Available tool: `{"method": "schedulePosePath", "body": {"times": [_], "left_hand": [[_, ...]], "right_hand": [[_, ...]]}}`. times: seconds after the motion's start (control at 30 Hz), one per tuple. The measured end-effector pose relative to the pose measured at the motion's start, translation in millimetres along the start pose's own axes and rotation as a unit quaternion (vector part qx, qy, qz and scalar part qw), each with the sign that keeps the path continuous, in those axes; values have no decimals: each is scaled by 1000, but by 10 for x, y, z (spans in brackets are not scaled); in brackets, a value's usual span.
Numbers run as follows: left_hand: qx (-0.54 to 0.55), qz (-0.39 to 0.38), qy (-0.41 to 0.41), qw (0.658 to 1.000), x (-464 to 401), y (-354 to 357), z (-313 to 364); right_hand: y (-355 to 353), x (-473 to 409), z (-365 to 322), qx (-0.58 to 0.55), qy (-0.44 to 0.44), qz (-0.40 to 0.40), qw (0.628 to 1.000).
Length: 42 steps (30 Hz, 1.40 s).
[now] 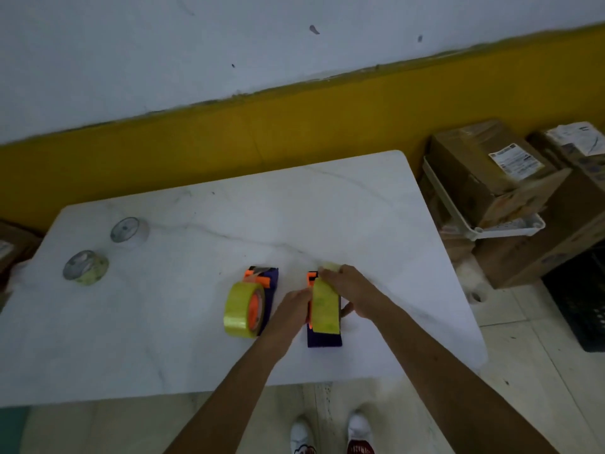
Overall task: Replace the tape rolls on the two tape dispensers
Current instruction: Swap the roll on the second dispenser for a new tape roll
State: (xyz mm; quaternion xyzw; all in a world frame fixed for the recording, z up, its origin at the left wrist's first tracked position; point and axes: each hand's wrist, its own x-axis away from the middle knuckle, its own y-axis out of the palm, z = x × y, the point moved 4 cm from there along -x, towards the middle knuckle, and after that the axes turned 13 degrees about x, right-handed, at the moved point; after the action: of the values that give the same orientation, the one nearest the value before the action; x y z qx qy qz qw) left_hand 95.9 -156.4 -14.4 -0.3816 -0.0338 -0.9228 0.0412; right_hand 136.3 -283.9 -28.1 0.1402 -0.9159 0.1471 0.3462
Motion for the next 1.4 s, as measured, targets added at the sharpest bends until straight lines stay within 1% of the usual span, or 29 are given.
{"method": "schedulePosePath", "body": {"times": [0.03, 0.13, 0.2, 0.27, 0.37, 0.43, 0.5, 0.53, 0.6, 0.7, 0.73, 0.83, 0.87, 0.97, 1.13, 1.27, 1.4], "left_hand": [[7, -1, 14, 1000, 14, 13, -2], [62, -12, 21, 998, 70, 38, -41], [32, -47, 37, 998, 52, 37, -79], [-3, -77, 66, 995, 25, -4, -129], [-8, -98, 87, 991, -29, -68, -243], [5, -83, 80, 993, -67, -87, -275], [22, -60, 48, 997, -105, -111, -269], [29, -64, 28, 997, -127, -110, -278], [13, -75, 10, 997, -173, -137, -325], [-21, -96, 11, 995, -153, -180, -458], [-29, -103, 9, 994, -159, -195, -531], [-29, -95, 4, 995, -99, -238, -650], [-33, -96, 3, 995, -97, -248, -698], [-50, -101, 7, 994, -25, -269, -701], [-35, -116, -28, 992, -23, -277, -616], [-40, -83, -19, 996, -28, -304, -652], [-51, -75, -5, 996, -16, -302, -679]], "right_hand": [[57, -18, -20, -8, 1, 1, 1000], [179, -105, -20, -12, 6, 16, 1000], [214, -152, -26, 7, -10, 27, 1000], [228, -165, -63, 60, -37, 42, 997], [169, -125, -178, 157, -72, 92, 981], [122, -134, -257, 207, -101, 108, 967], [92, -141, -316, 224, -111, 97, 964], [79, -149, -326, 227, -113, 89, 963], [21, -176, -347, 229, -120, 105, 960], [-123, -238, -441, 212, -129, 145, 958], [-167, -262, -488, 198, -128, 148, 961], [-299, -299, -683, 104, -127, 144, 976], [-340, -298, -765, 97, -137, 140, 976], [-354, -291, -945, 139, -148, 103, 974], [-291, -330, -1077, 155, -182, 89, 967], [-334, -368, -1138, 173, -189, 92, 962], [-397, -396, -1069, 164, -201, 130, 957]]}}
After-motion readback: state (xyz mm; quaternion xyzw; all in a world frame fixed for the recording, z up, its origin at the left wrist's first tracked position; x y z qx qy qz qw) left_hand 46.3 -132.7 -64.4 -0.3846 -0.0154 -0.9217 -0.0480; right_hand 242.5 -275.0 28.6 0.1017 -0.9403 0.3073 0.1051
